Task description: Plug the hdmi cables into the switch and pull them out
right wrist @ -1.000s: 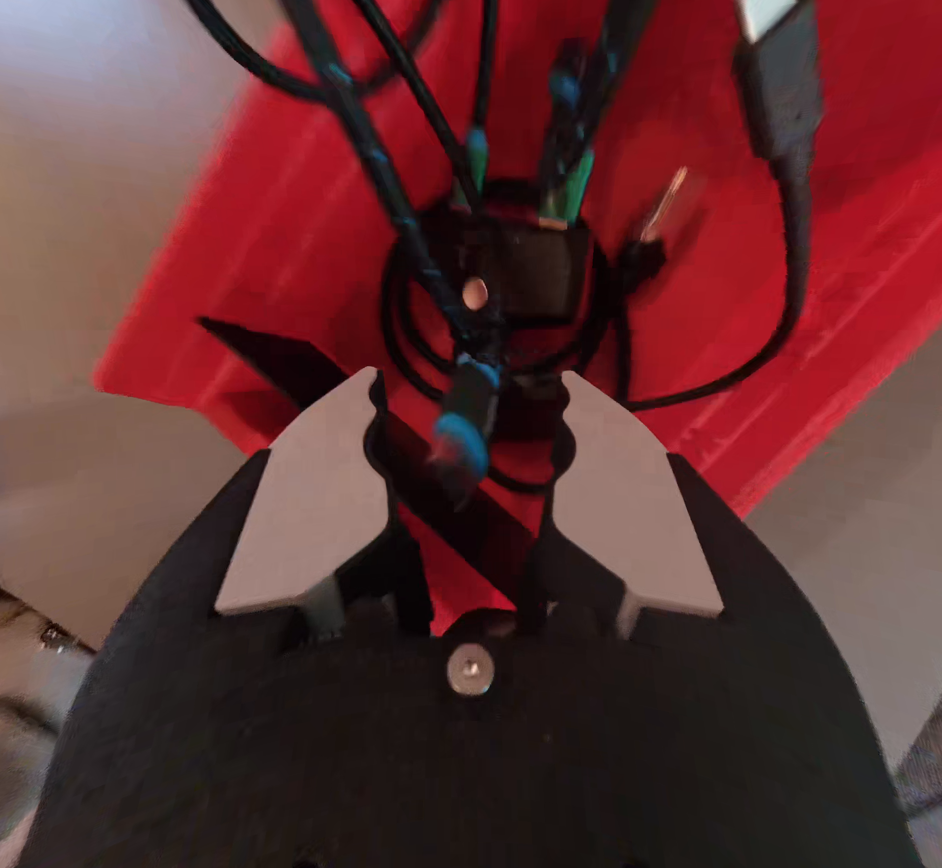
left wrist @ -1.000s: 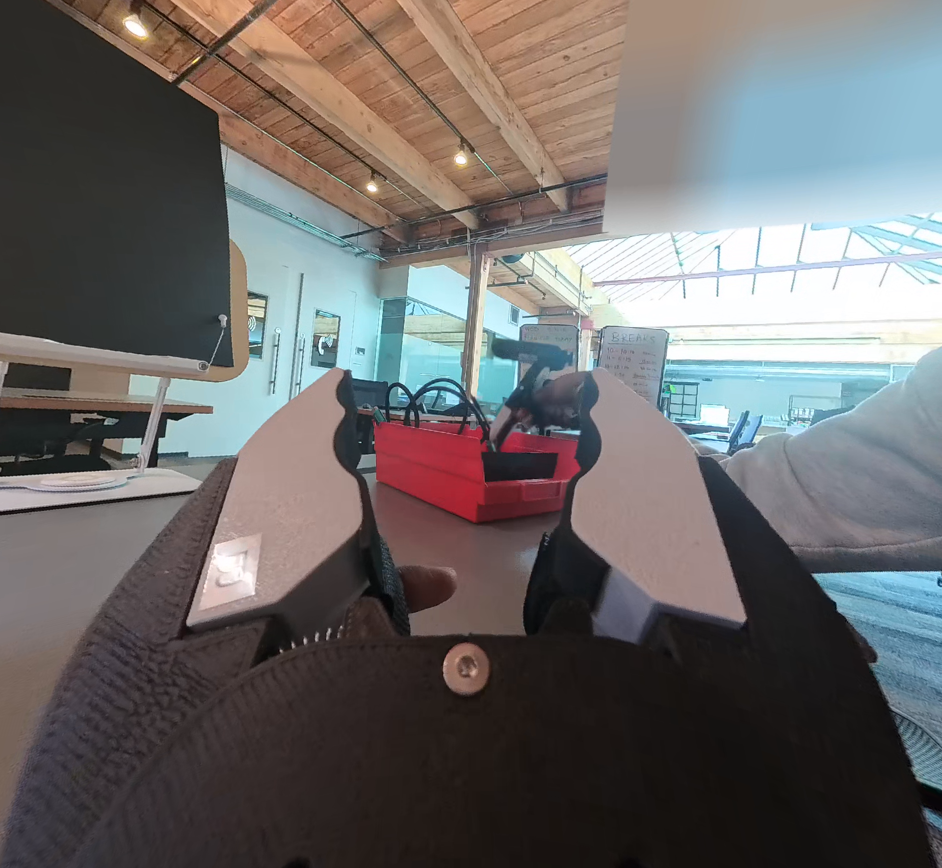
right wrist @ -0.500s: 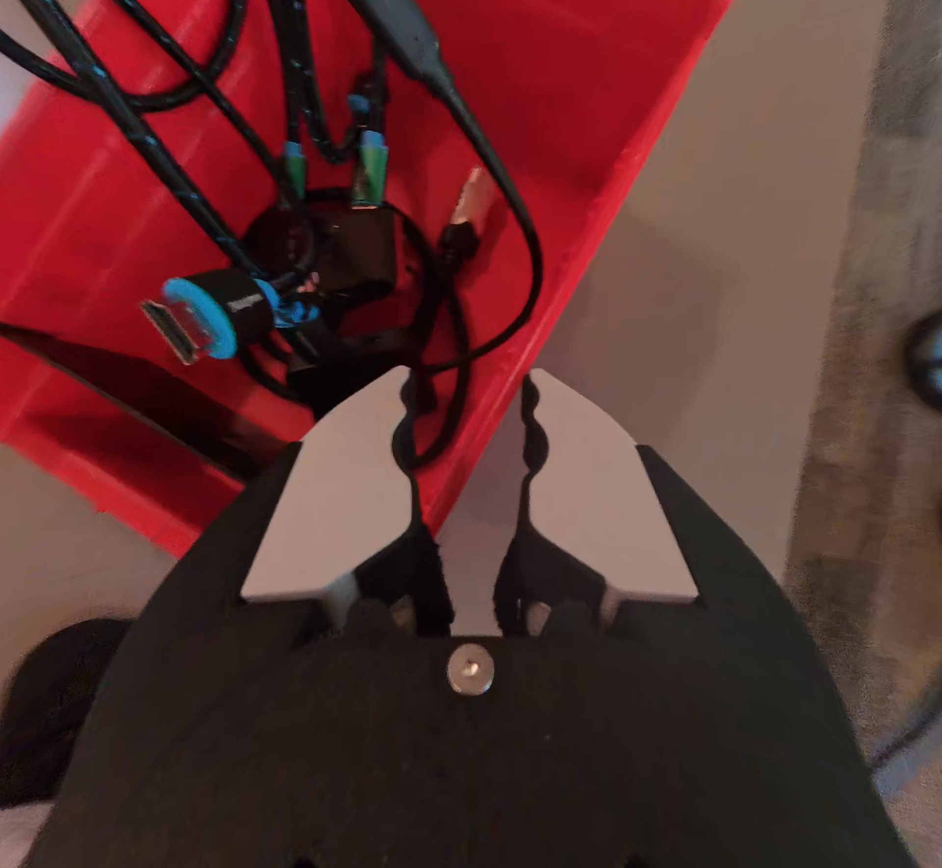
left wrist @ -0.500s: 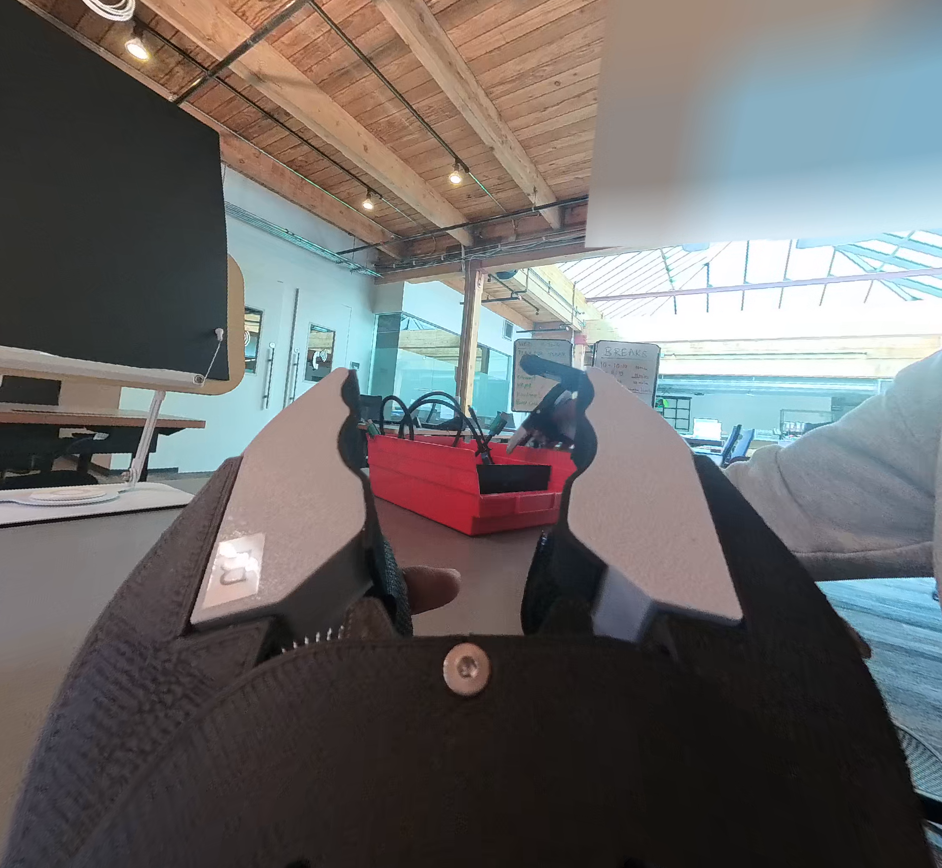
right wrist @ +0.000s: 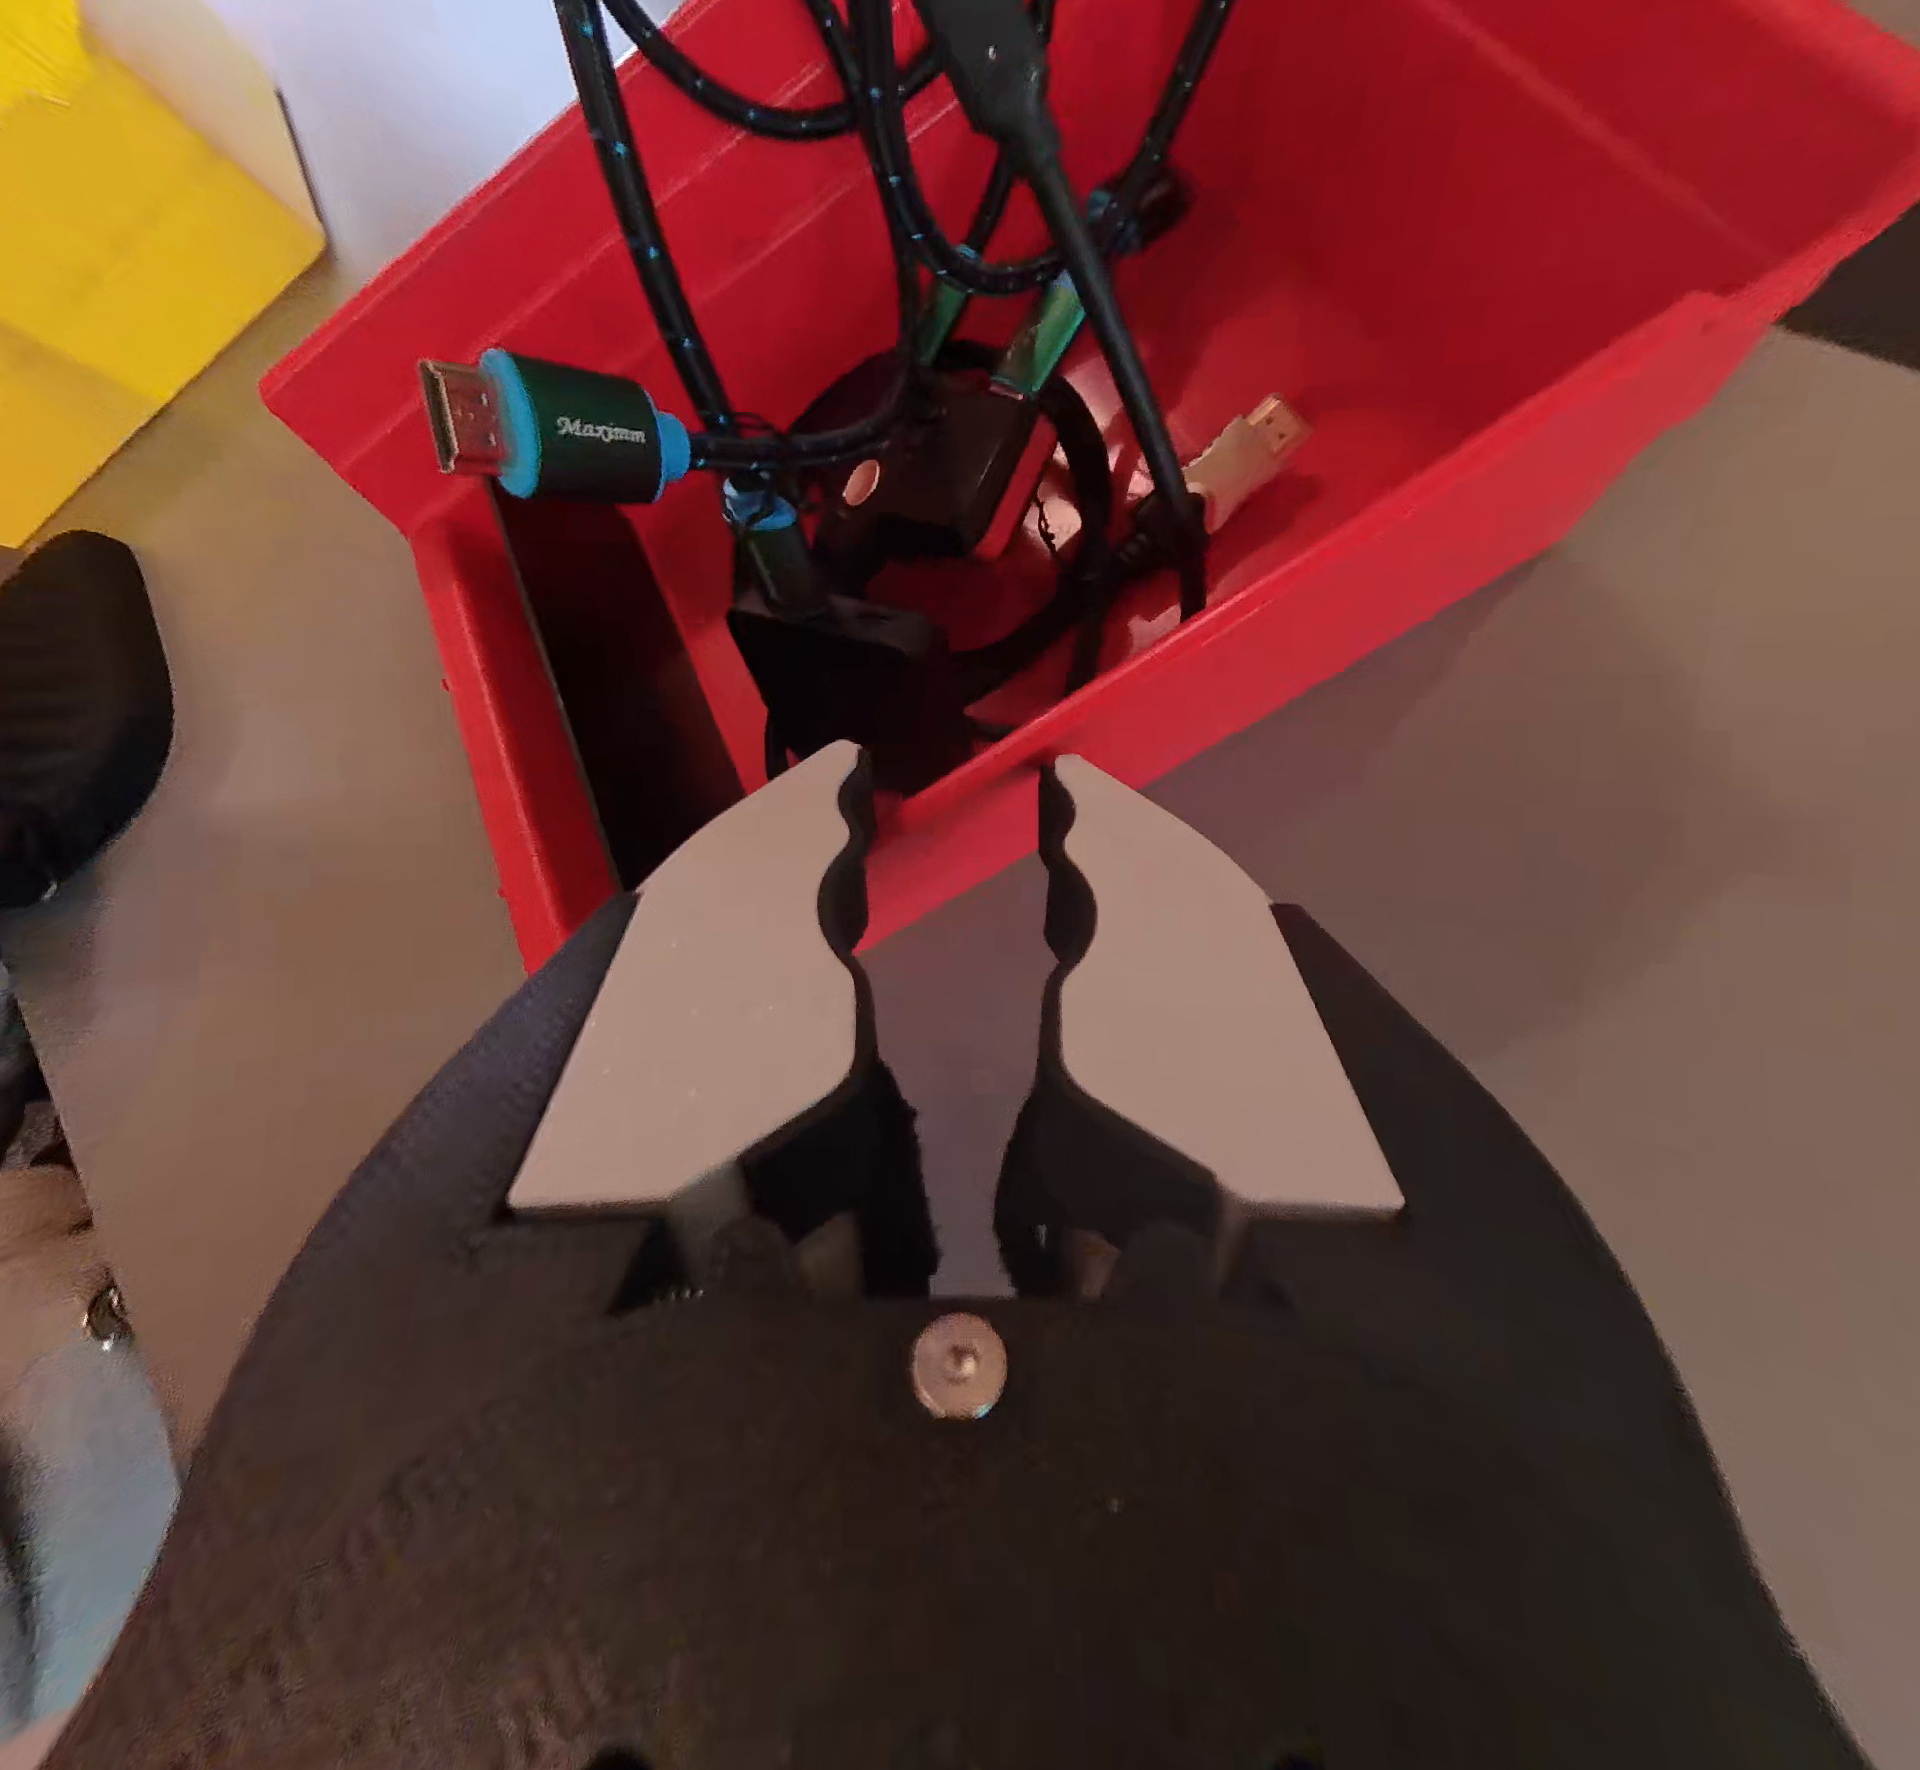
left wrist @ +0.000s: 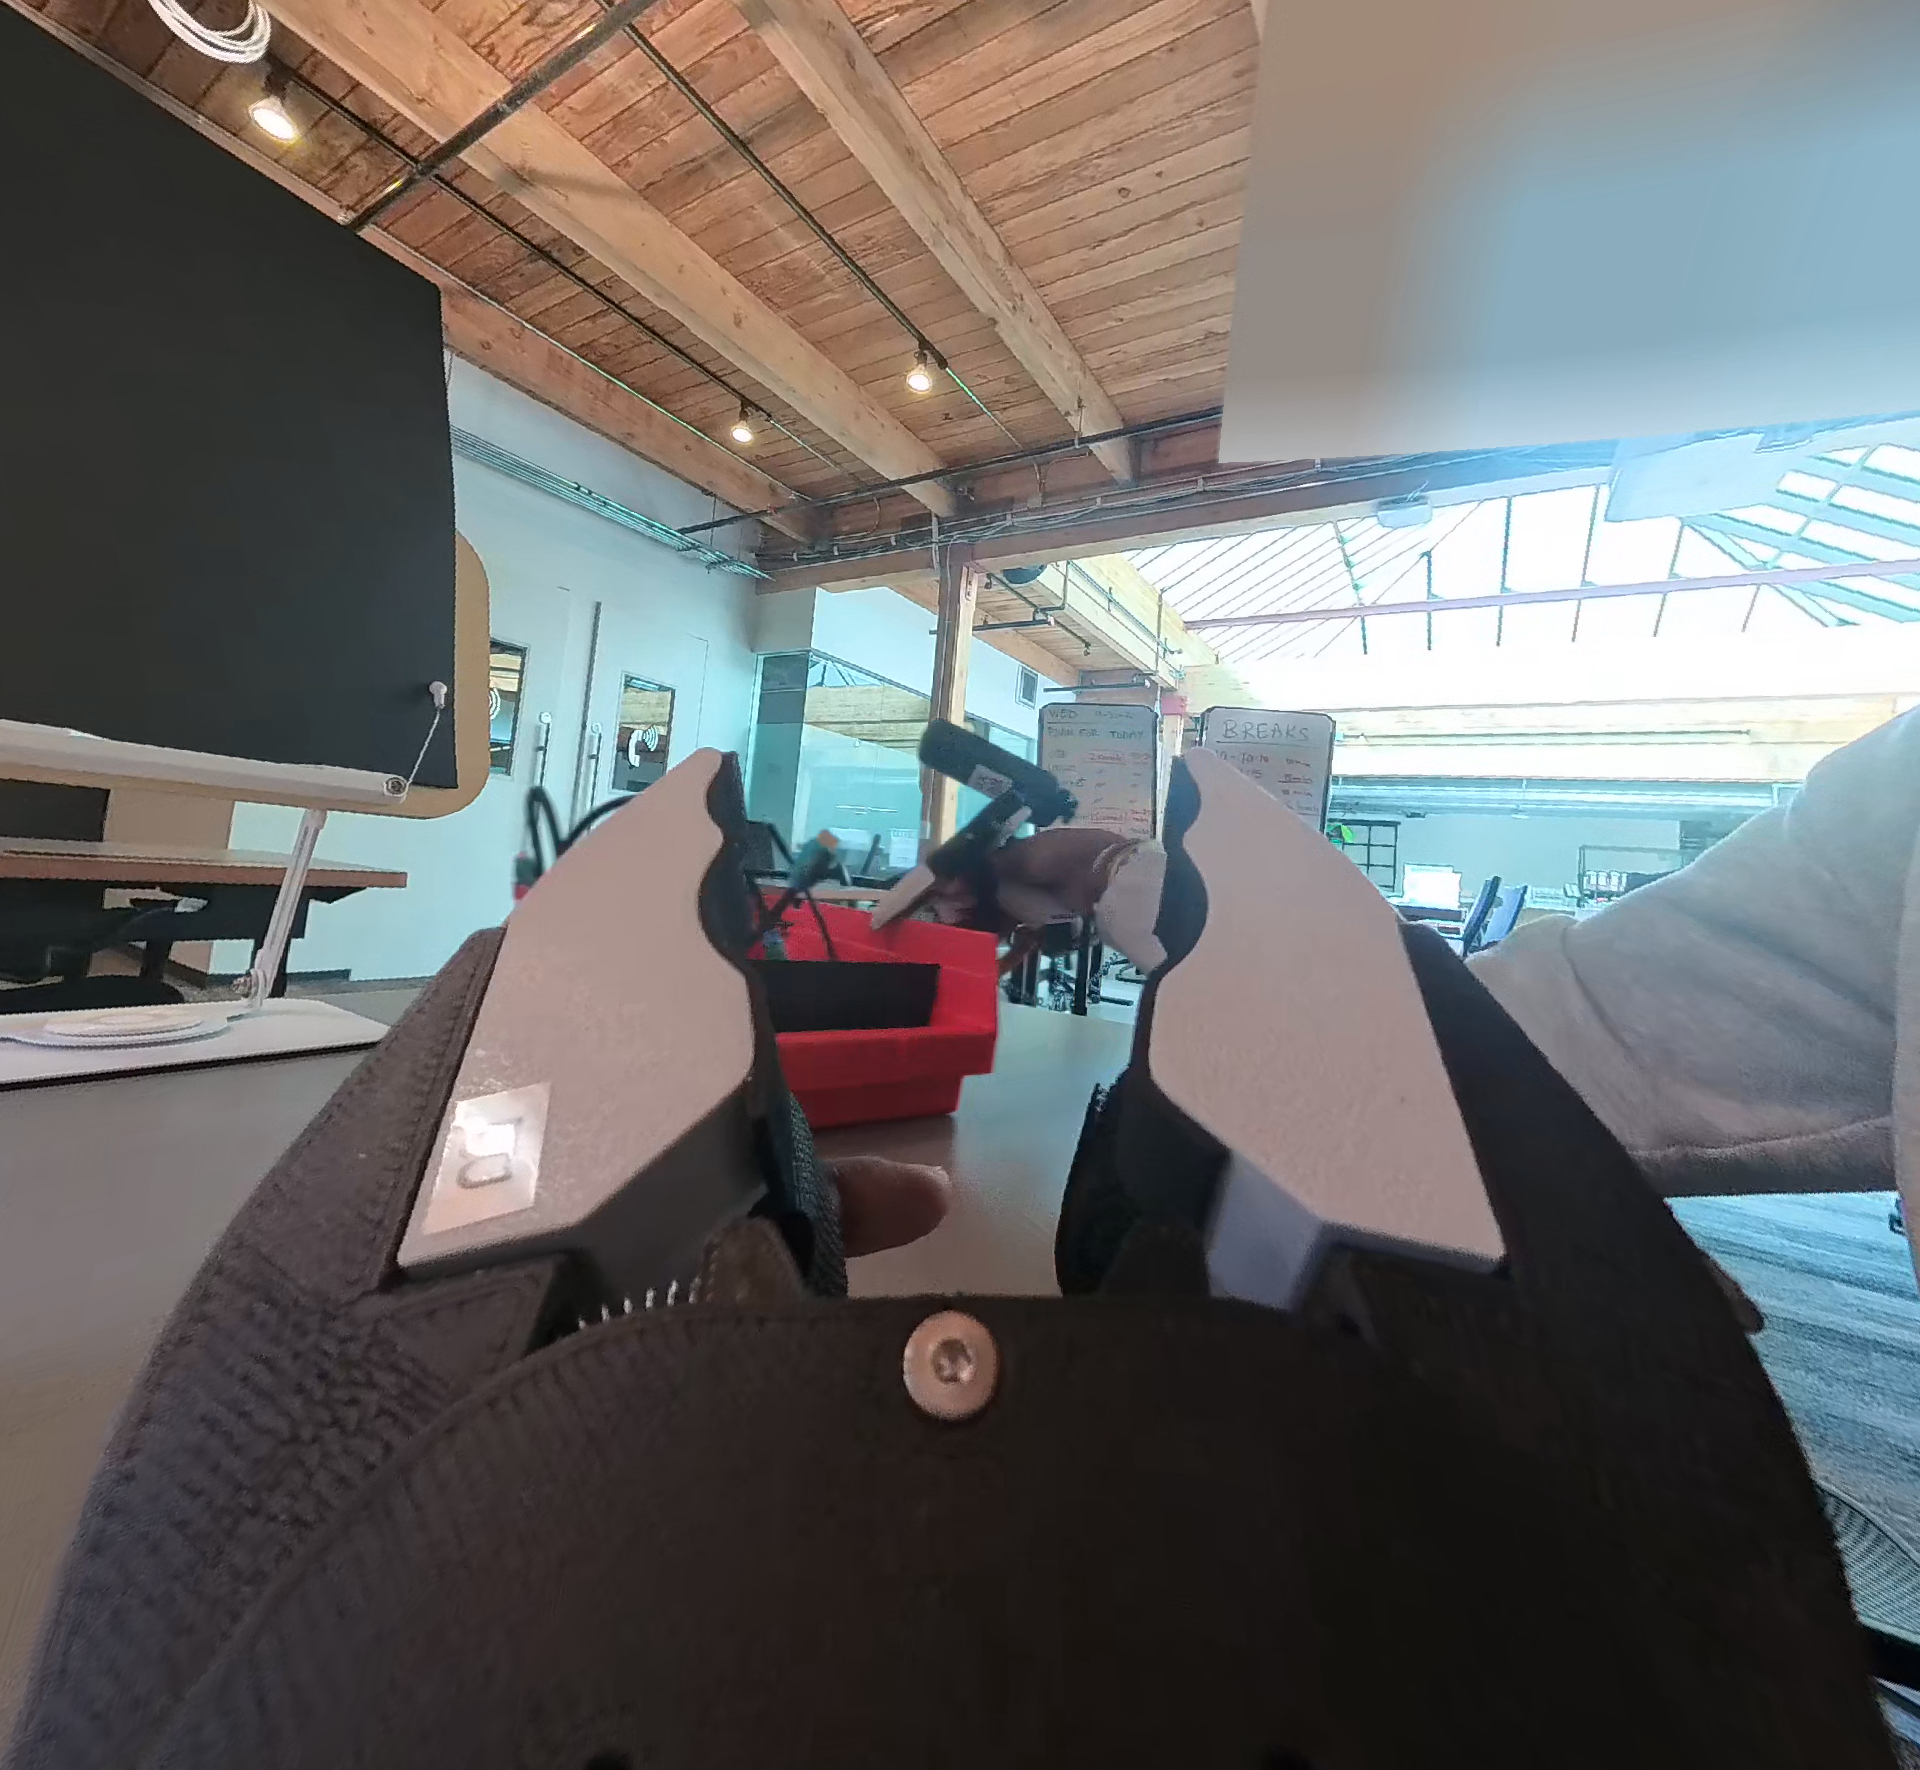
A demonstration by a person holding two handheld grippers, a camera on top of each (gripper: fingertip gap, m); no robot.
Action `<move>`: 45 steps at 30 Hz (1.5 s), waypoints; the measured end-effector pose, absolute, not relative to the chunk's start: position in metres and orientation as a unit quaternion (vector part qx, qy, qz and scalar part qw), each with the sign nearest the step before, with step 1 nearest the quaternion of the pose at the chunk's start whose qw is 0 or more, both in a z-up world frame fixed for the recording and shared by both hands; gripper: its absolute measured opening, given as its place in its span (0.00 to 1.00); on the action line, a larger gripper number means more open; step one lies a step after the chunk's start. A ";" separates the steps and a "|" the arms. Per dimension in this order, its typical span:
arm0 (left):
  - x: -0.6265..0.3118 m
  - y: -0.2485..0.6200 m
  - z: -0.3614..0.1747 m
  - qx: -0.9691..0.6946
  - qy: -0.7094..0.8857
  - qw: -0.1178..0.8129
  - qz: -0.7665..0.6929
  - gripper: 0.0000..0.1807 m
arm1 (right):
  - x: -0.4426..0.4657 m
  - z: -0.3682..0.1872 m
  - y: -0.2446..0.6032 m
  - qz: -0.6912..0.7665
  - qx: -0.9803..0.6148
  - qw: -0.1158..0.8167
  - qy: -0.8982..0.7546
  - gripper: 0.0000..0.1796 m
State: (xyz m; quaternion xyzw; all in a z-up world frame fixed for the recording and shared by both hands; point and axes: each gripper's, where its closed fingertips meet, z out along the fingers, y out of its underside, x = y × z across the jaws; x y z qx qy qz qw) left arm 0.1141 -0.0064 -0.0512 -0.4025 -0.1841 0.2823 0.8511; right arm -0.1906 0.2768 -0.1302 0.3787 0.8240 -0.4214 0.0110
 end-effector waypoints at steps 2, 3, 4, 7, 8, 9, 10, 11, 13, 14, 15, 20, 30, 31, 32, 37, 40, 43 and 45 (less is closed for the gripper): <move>0.115 -0.007 -0.051 -0.401 -0.183 0.852 0.283 0.42 | -0.197 -0.130 0.247 -0.437 0.367 0.011 0.821 0.17; 0.115 -0.007 -0.051 -0.401 -0.183 0.852 0.283 0.42 | -0.200 -0.130 0.233 -0.447 0.361 0.013 0.818 0.17; 0.115 -0.007 -0.051 -0.402 -0.182 0.852 0.283 0.42 | -0.201 -0.129 0.219 -0.458 0.353 0.014 0.816 0.17; 0.115 -0.006 -0.051 -0.402 -0.182 0.851 0.283 0.42 | -0.199 -0.128 0.182 -0.482 0.318 0.016 0.816 0.17; 0.115 -0.006 -0.051 -0.402 -0.182 0.851 0.284 0.42 | -0.199 -0.127 0.171 -0.489 0.305 0.006 0.817 0.16; 0.115 -0.006 -0.051 -0.402 -0.183 0.851 0.284 0.42 | -0.199 -0.126 0.161 -0.494 0.291 -0.007 0.819 0.15; 0.115 -0.006 -0.051 -0.403 -0.183 0.851 0.284 0.42 | -0.198 -0.125 0.151 -0.498 0.277 -0.023 0.822 0.13; 0.115 -0.006 -0.051 -0.403 -0.182 0.851 0.284 0.42 | -0.198 -0.124 0.141 -0.499 0.266 -0.039 0.824 0.12; 0.115 -0.006 -0.051 -0.403 -0.182 0.850 0.285 0.42 | -0.196 -0.123 0.120 -0.498 0.259 -0.067 0.825 0.10; 0.115 -0.006 -0.051 -0.403 -0.182 0.850 0.286 0.42 | -0.194 -0.123 0.110 -0.497 0.260 -0.082 0.823 0.10; 0.116 -0.006 -0.051 -0.403 -0.181 0.850 0.286 0.41 | -0.193 -0.123 0.098 -0.496 0.261 -0.098 0.822 0.10; 0.119 -0.006 -0.050 -0.400 -0.172 0.854 0.285 0.39 | -0.159 -0.125 0.029 -0.505 0.220 -0.135 0.824 0.18; 0.124 -0.009 -0.048 -0.388 -0.166 0.859 0.289 0.38 | -0.102 -0.108 -0.058 -0.727 0.136 0.014 0.673 0.41; 0.124 -0.009 -0.048 -0.389 -0.166 0.859 0.289 0.38 | -0.102 -0.105 -0.055 -0.741 0.137 0.017 0.657 0.41; 0.124 -0.009 -0.048 -0.390 -0.167 0.859 0.288 0.38 | -0.104 -0.100 -0.050 -0.757 0.145 0.019 0.637 0.43; 0.129 -0.019 -0.045 -0.393 -0.179 0.855 0.288 0.38 | -0.127 -0.081 -0.015 -0.837 0.215 0.058 0.500 0.49; 0.138 -0.053 -0.032 -0.411 -0.185 0.817 0.360 0.38 | -0.114 -0.080 -0.021 -0.836 0.173 0.047 0.519 0.53; 0.140 -0.119 -0.024 -0.447 -0.235 0.719 0.478 0.37 | -0.098 -0.080 -0.031 -0.833 0.133 0.032 0.536 0.55; 0.141 -0.171 -0.021 -0.480 -0.266 0.626 0.554 0.37 | -0.095 -0.077 -0.031 -0.841 0.129 0.034 0.524 0.56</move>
